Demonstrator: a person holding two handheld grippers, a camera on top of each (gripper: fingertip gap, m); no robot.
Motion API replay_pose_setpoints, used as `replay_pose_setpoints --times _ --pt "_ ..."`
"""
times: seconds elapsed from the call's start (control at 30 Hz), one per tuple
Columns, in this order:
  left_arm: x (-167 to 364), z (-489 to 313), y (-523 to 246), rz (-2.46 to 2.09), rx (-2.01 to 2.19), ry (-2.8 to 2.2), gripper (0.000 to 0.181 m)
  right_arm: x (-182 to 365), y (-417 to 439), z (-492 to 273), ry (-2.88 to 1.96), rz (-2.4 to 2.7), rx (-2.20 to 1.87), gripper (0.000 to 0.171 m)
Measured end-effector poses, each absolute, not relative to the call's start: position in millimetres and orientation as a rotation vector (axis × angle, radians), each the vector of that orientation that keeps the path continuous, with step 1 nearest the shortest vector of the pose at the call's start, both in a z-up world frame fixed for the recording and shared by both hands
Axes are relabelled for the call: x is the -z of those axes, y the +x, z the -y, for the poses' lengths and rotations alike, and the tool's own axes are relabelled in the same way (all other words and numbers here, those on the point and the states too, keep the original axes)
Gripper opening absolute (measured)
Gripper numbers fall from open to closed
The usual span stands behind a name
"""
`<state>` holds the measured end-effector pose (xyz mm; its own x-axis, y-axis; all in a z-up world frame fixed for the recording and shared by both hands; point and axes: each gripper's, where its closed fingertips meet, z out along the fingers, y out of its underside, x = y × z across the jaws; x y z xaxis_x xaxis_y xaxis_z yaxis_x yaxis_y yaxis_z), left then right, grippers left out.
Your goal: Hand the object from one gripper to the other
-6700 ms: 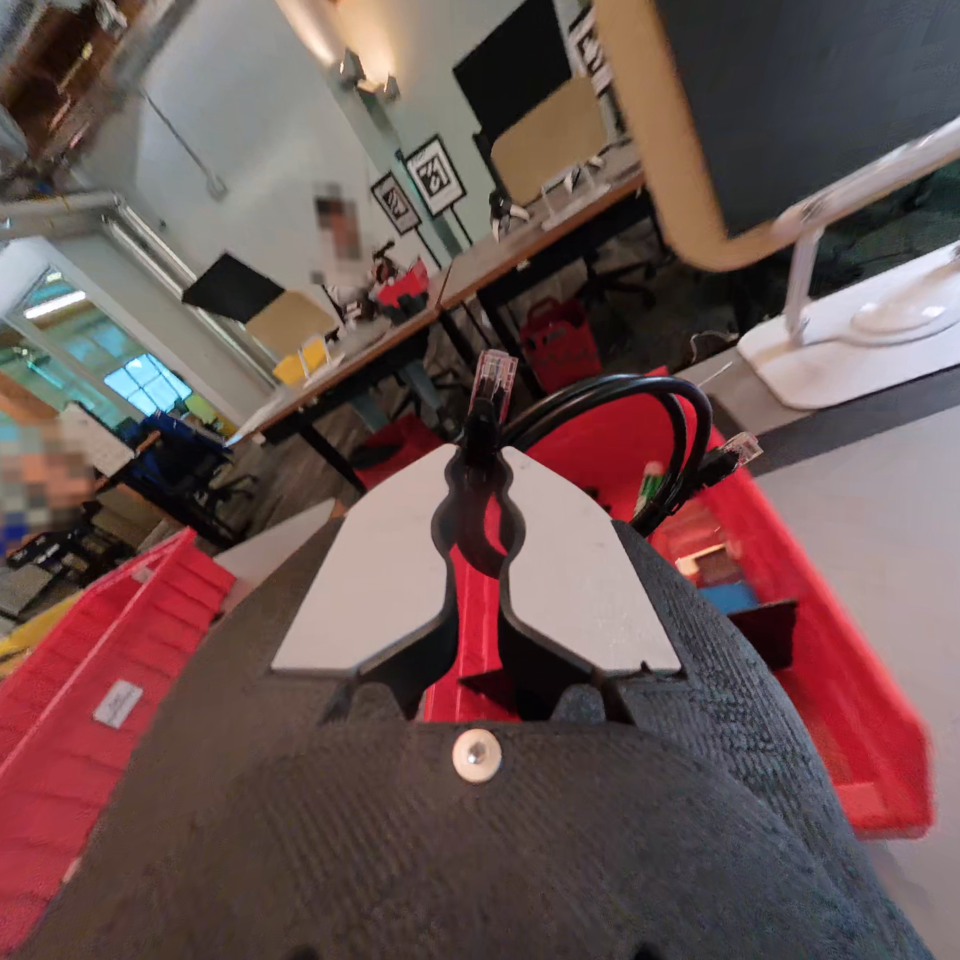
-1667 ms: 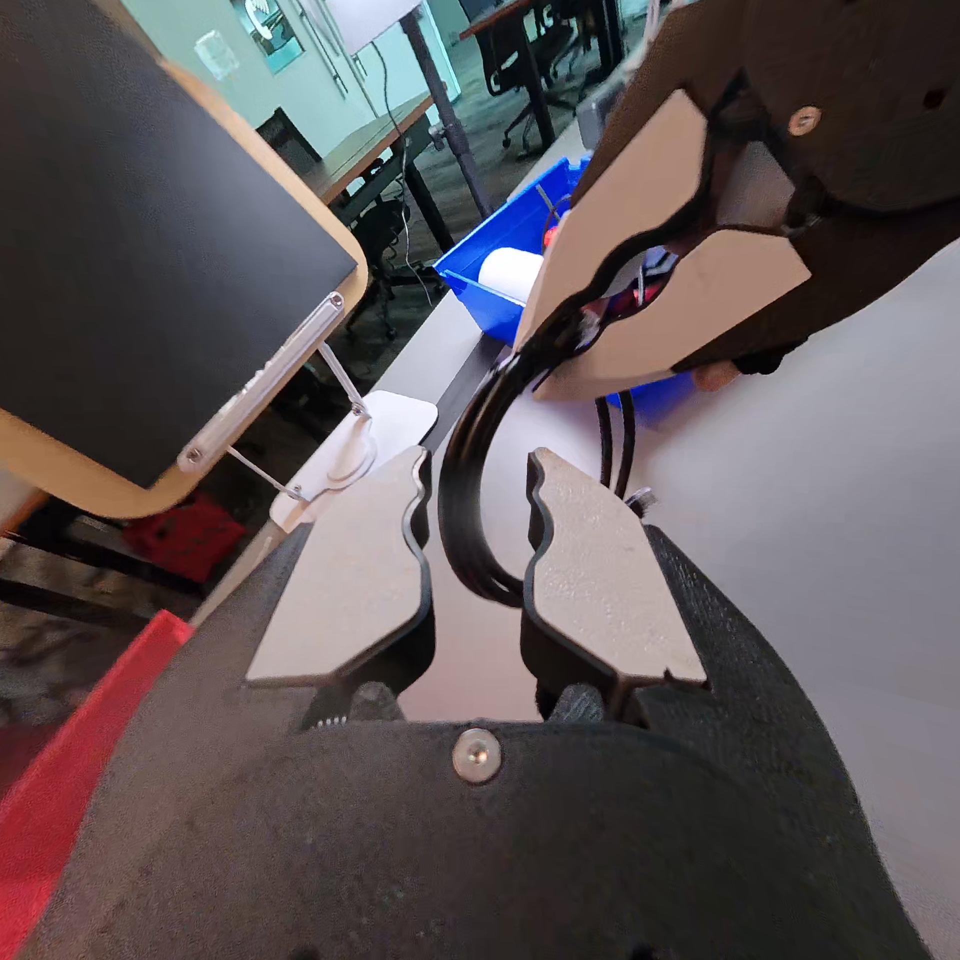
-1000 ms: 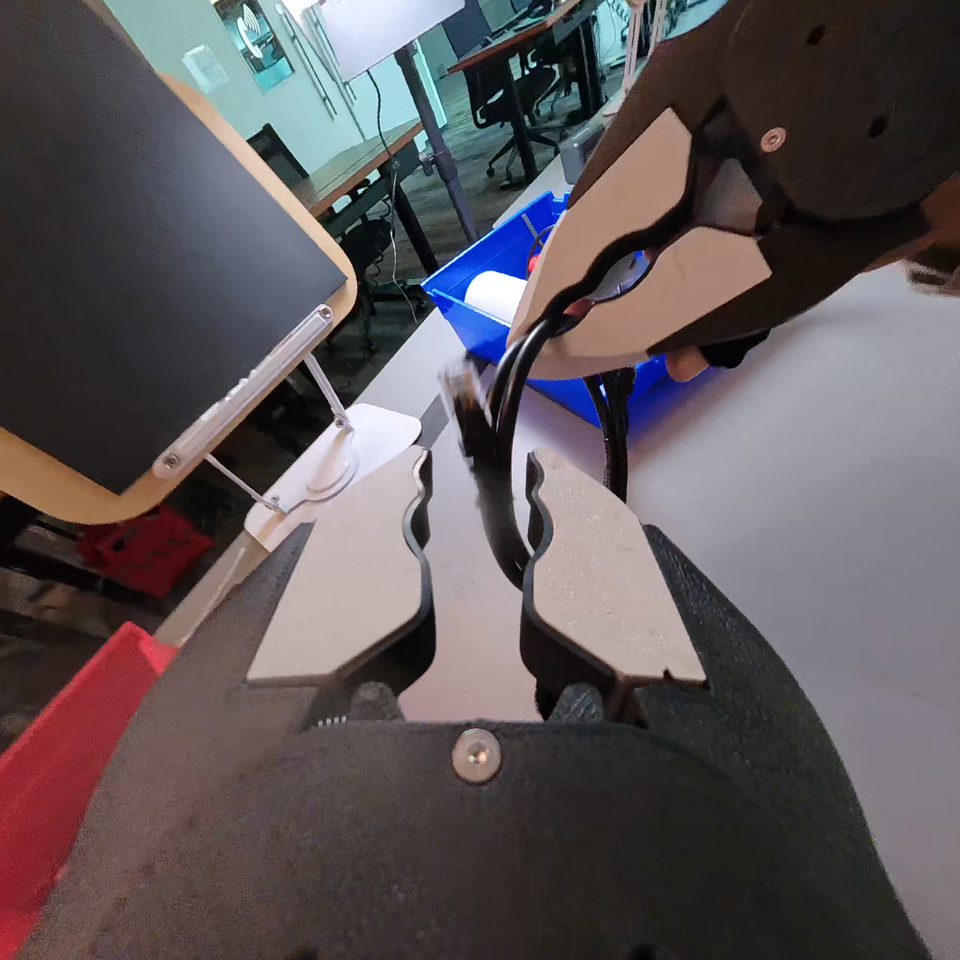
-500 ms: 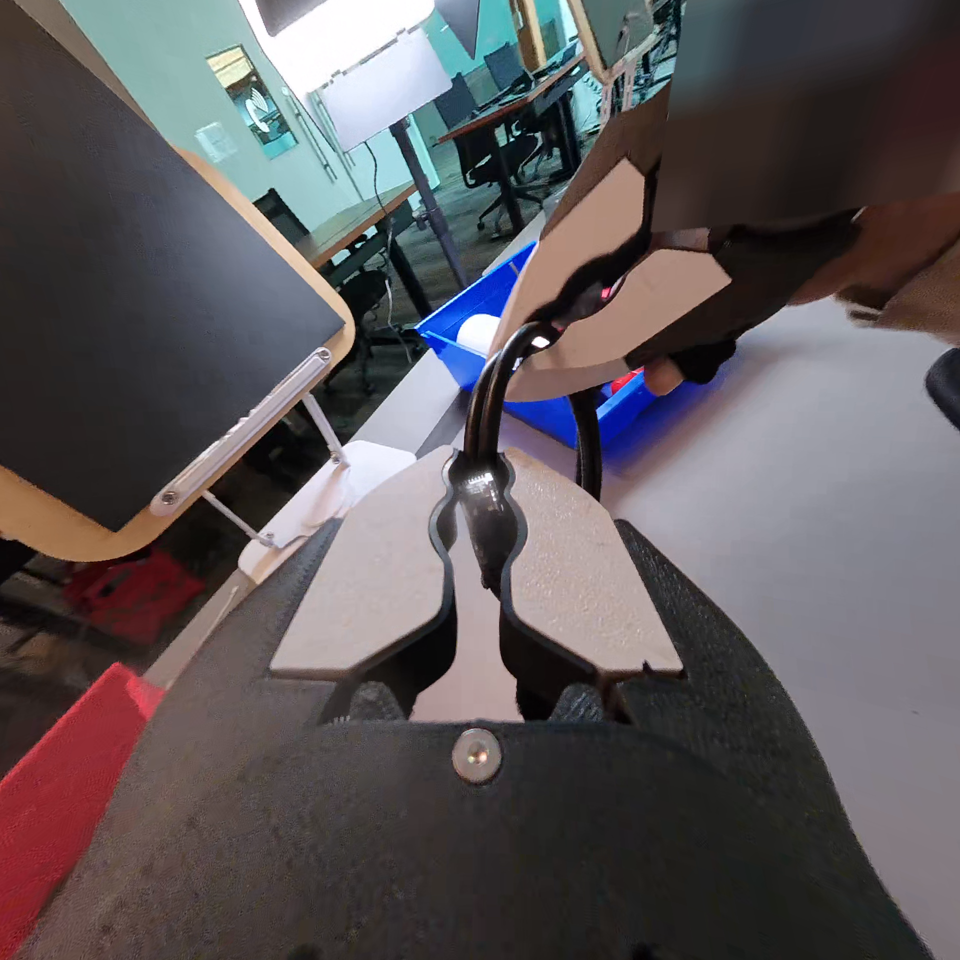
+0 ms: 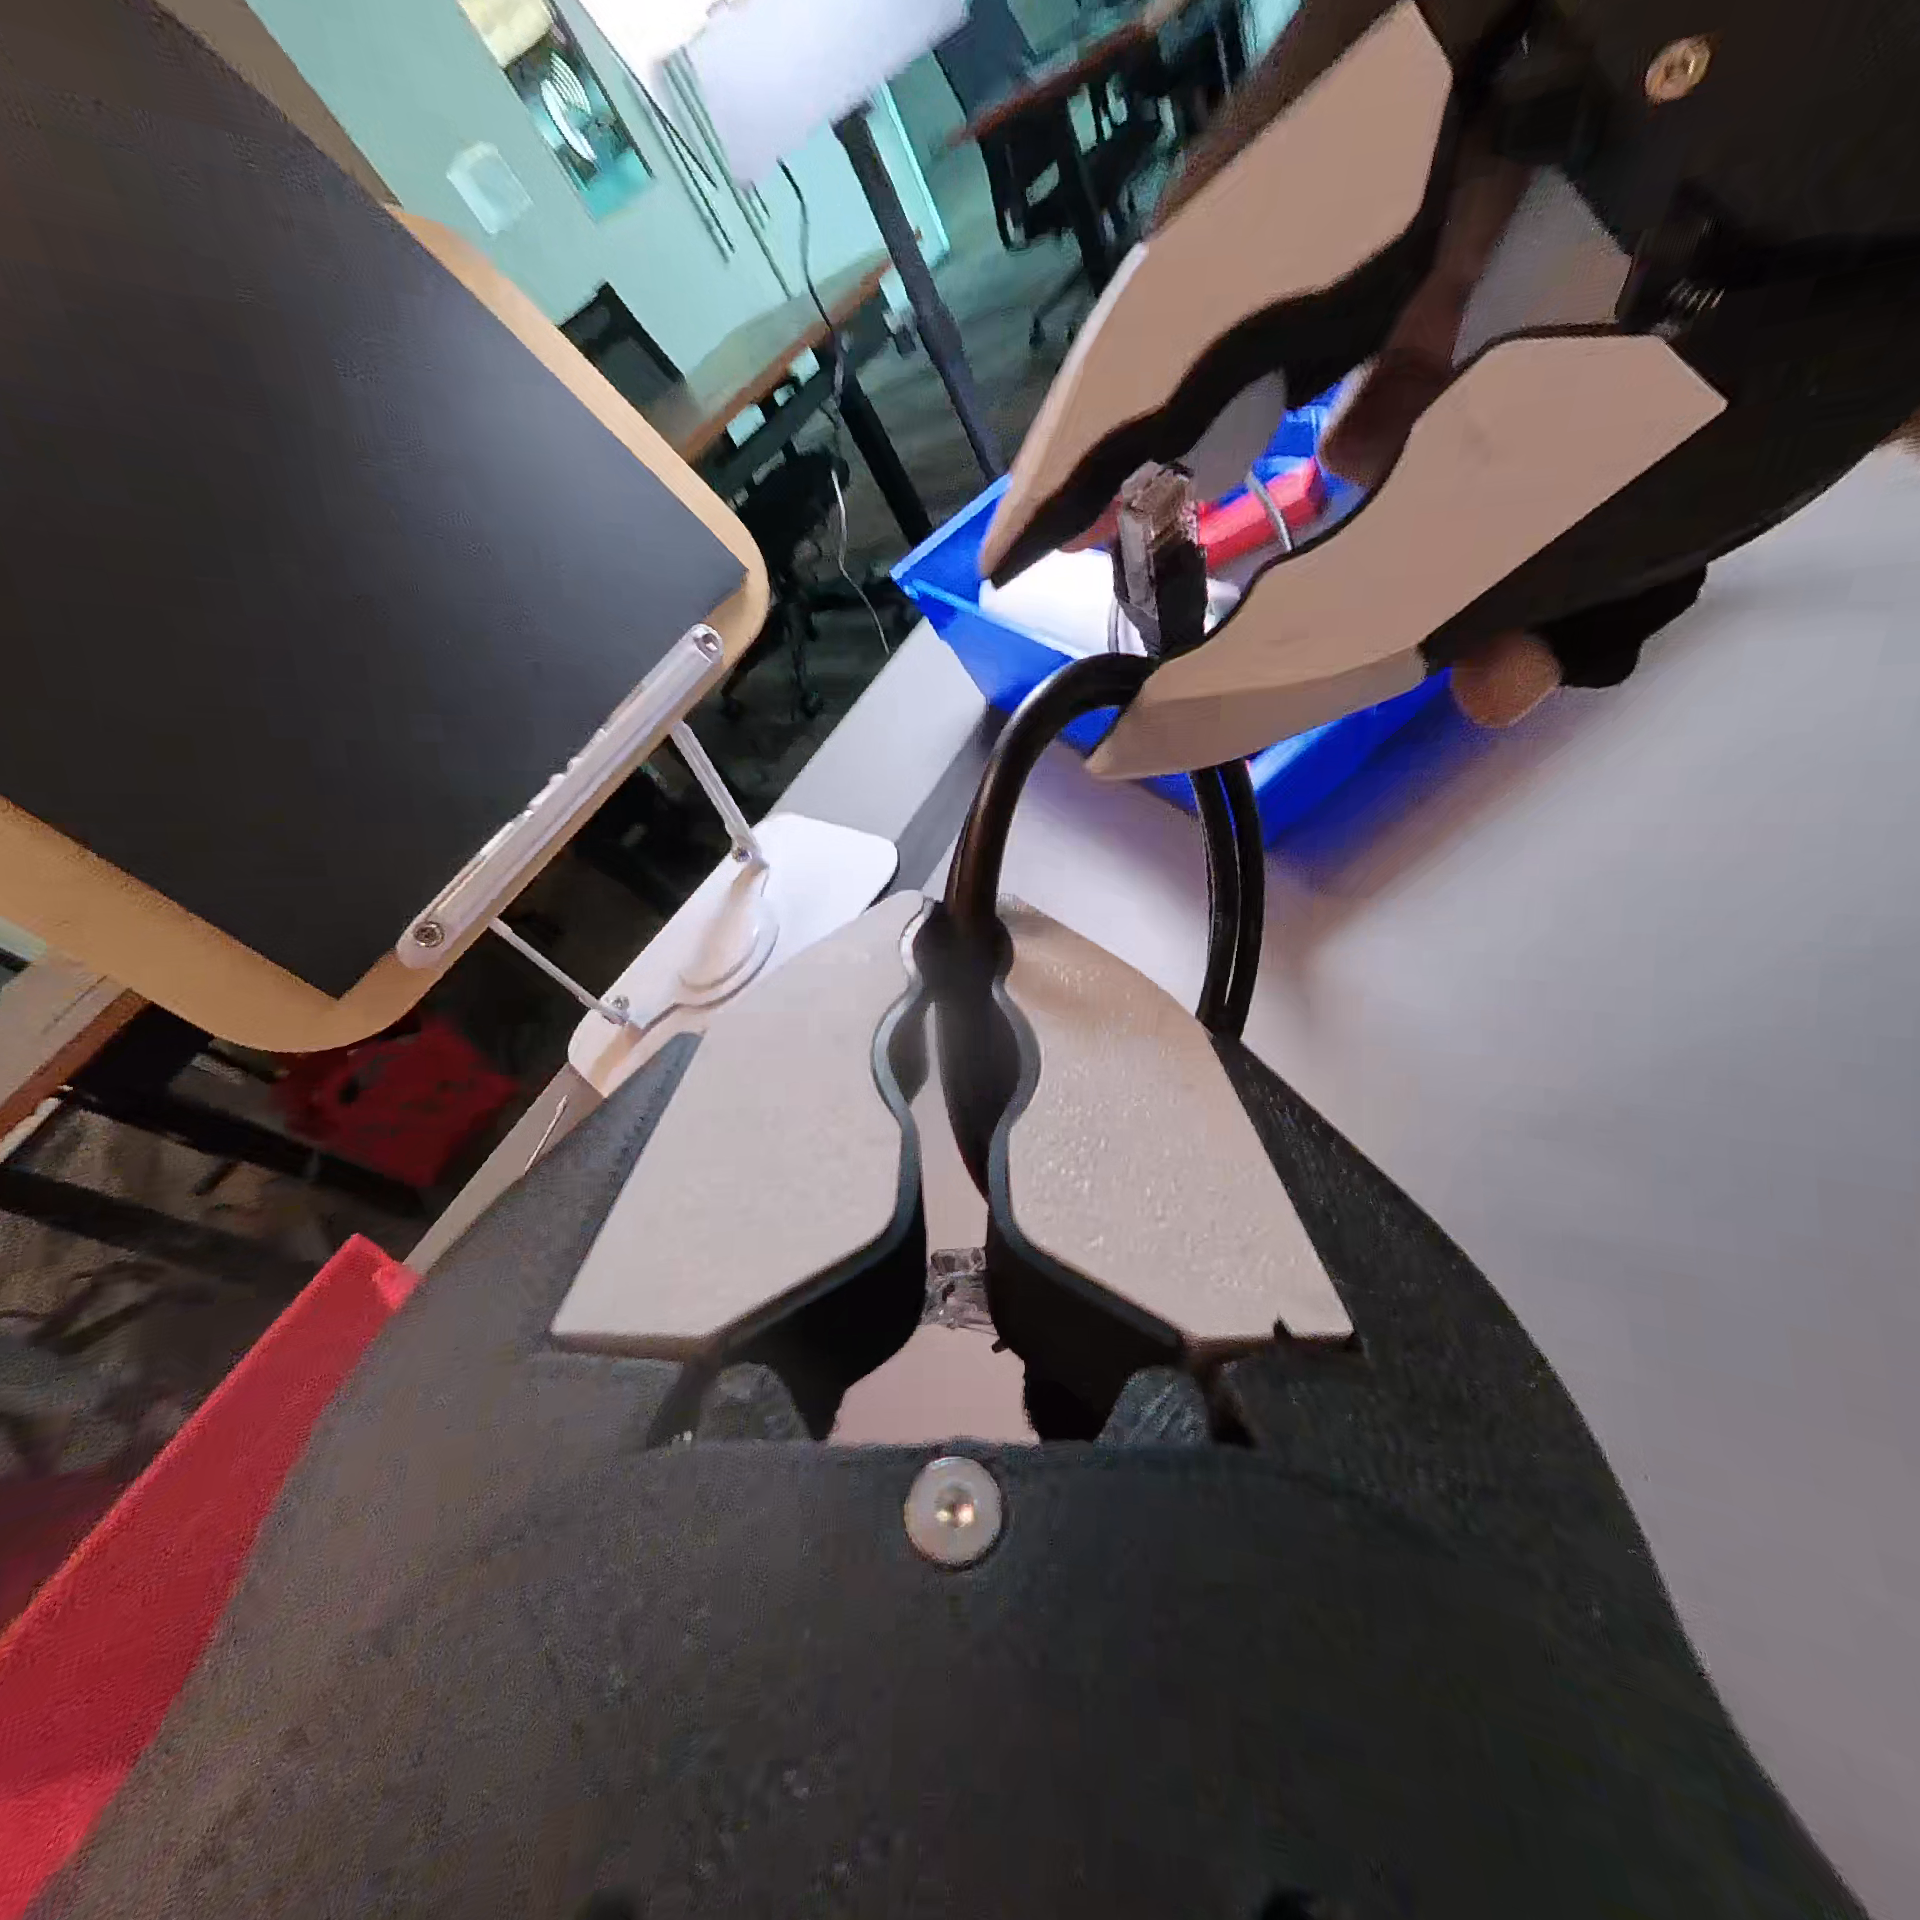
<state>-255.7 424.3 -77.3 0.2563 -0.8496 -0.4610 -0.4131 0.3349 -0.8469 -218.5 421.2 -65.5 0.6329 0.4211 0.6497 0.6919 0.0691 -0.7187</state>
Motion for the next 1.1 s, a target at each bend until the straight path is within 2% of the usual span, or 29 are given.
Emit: replay_pose_setpoints --times 0.07,0.13,0.2,0.23,0.3,0.37,0.47,0.5,0.57,0.67,0.73,0.8,0.83,0.93,1.0,1.1 --pt "68 -428 -260 -1.286 0.517 -1.274 0.006 60 -209 -422 -1.592 0.880 0.141 0.044" --pt "62 -430 -260 -1.233 0.582 -1.273 0.006 62 -206 -423 -1.611 0.850 0.058 0.044" --pt "64 -426 -257 -1.231 0.654 -1.286 0.006 70 -209 -425 -1.630 0.854 0.024 0.032" --pt "66 -425 -256 -1.236 0.671 -1.300 0.006 72 -211 -426 -1.621 0.864 0.040 0.014" --pt "75 -425 -256 -1.290 0.650 -1.326 0.010 76 -211 -428 -1.620 0.898 0.113 0.012" --pt "81 -424 -257 -1.340 0.606 -1.341 0.024 85 -210 -426 -1.654 0.973 0.183 0.011" --pt "85 -412 -250 -1.421 0.536 -1.289 0.028 103 -211 -423 -1.688 1.108 0.321 0.011" --pt "89 -409 -248 -1.454 0.494 -1.283 0.028 107 -216 -421 -1.686 1.151 0.344 0.011" --pt "100 -408 -246 -1.519 0.384 -1.268 0.012 110 -231 -418 -1.659 1.194 0.328 0.010" --pt "91 -412 -246 -1.470 0.371 -1.236 0.009 99 -234 -419 -1.620 1.131 0.294 0.012" --pt "79 -415 -249 -1.394 0.434 -1.246 0.007 83 -229 -421 -1.598 1.015 0.208 0.018" --pt "66 -420 -255 -1.308 0.501 -1.242 0.007 74 -219 -422 -1.618 0.934 0.119 0.032" --pt "62 -424 -258 -1.267 0.526 -1.248 0.007 70 -215 -422 -1.620 0.900 0.087 0.032" --pt "61 -428 -262 -1.230 0.620 -1.296 0.006 67 -209 -424 -1.605 0.869 0.065 0.013" --pt "68 -428 -262 -1.258 0.660 -1.340 0.010 69 -208 -425 -1.613 0.880 0.106 0.013" --pt "63 -426 -265 -1.272 0.670 -1.321 0.032 76 -205 -425 -1.631 0.945 0.210 0.013"
